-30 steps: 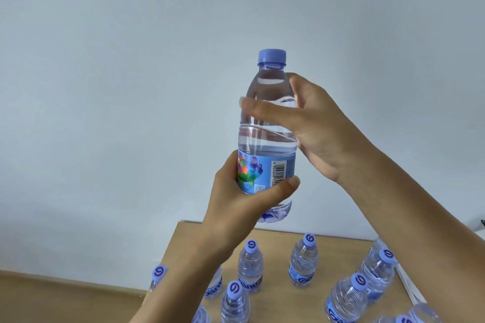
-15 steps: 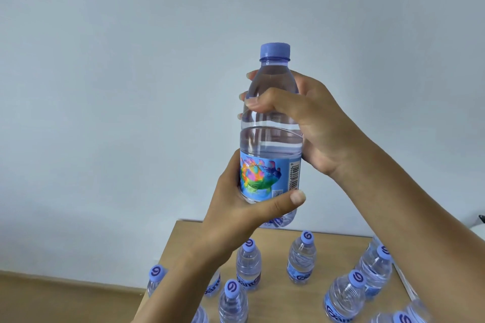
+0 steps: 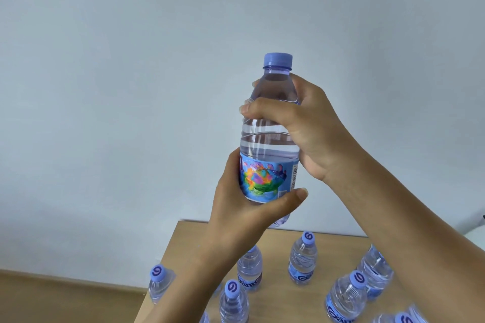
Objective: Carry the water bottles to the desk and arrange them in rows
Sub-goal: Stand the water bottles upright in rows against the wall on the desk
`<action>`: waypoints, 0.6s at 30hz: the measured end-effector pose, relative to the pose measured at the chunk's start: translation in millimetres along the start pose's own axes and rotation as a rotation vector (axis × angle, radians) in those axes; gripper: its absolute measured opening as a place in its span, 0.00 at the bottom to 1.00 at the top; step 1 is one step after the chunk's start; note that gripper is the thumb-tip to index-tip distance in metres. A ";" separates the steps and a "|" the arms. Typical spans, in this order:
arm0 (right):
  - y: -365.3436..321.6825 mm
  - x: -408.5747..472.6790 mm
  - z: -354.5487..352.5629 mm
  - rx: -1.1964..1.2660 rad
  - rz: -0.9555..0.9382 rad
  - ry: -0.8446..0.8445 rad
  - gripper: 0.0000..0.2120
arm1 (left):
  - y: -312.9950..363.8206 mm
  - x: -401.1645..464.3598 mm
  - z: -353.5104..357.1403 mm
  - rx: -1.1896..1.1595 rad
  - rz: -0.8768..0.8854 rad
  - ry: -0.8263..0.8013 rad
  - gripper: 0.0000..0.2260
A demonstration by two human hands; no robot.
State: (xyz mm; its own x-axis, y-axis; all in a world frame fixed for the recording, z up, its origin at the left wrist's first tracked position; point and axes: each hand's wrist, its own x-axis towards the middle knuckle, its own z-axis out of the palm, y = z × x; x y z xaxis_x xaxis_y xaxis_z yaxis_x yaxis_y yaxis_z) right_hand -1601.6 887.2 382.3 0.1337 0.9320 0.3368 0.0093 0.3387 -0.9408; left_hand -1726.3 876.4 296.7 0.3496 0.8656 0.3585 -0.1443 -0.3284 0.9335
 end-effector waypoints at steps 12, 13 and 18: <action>-7.8 -3.6 -11.3 0.119 0.006 -0.207 0.14 | 0.9 -2.4 -6.8 -0.040 -0.055 -0.085 0.25; -8.7 -4.4 -10.8 0.088 -0.005 -0.184 0.15 | 0.9 -3.2 -5.4 -0.039 -0.053 -0.062 0.25; -12.4 -9.1 -3.0 -0.046 -0.053 -0.042 0.21 | 1.8 -6.7 1.4 0.044 -0.005 0.061 0.24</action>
State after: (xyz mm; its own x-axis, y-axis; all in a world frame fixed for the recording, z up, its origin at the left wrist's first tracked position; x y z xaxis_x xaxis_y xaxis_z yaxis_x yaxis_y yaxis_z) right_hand -1600.0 874.1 390.8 0.0906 0.9179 0.3862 0.0610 0.3820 -0.9222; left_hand -1727.6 869.5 296.0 0.2934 0.8882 0.3534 -0.1017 -0.3386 0.9354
